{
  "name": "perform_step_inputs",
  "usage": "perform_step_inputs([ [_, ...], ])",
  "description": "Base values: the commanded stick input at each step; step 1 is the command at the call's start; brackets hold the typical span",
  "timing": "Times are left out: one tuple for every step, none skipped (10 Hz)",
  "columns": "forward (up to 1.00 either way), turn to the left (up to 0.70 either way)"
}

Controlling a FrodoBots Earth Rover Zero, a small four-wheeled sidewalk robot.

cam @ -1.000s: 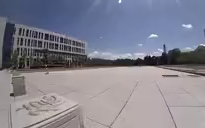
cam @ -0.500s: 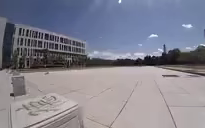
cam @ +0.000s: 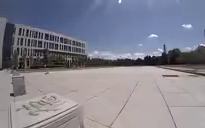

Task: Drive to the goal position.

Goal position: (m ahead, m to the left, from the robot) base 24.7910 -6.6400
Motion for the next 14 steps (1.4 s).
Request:
perform_step_inputs([
  [0.06, 0.00],
  [0.06, 0.00],
  [0.06, 0.00],
  [0.06, 0.00],
  [0.06, 0.00],
  [0.06, 0.00],
  [0.06, 0.00],
  [0.06, 0.00],
  [0.06, 0.00],
  [0.06, 0.00],
  [0.06, 0.00],
  [0.06, 0.00],
  [0.06, 0.00],
  [0.06, 0.00],
])
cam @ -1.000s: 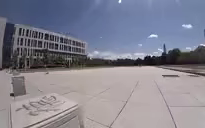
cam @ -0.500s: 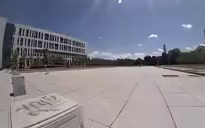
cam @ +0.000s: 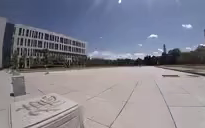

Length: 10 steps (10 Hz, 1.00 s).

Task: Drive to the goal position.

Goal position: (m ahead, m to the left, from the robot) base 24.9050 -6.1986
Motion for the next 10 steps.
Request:
perform_step_inputs([
  [0.06, 0.00],
  [0.06, 0.00],
  [0.06, 0.00],
  [0.06, 0.00],
  [0.06, 0.00],
  [0.06, 0.00],
  [0.06, 0.00],
  [0.05, 0.00],
  [0.06, 0.00],
  [0.06, 0.00],
])
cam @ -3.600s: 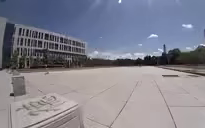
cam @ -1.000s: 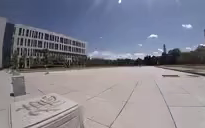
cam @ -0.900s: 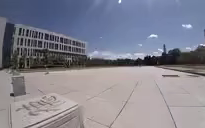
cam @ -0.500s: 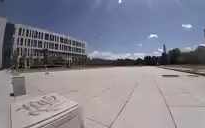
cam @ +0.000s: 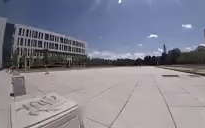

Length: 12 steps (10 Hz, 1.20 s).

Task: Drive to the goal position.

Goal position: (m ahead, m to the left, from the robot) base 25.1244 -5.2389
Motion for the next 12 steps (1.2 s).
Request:
perform_step_inputs([
  [0.06, 0.00],
  [0.06, 0.00],
  [0.06, 0.00],
  [0.06, 0.00],
  [0.06, 0.00],
  [0.06, 0.00],
  [0.06, 0.00],
  [0.06, 0.00],
  [0.06, 0.00],
  [0.06, 0.00],
  [0.06, 0.00],
  [0.06, 0.00],
])
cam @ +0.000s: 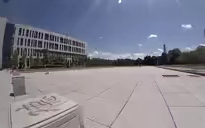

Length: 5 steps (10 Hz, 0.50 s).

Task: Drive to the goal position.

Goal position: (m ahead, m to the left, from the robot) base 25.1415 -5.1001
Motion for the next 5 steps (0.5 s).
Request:
perform_step_inputs([
  [0.06, 0.00],
  [0.06, 0.00],
  [0.06, 0.00],
  [0.06, 0.00],
  [0.06, 0.00],
])
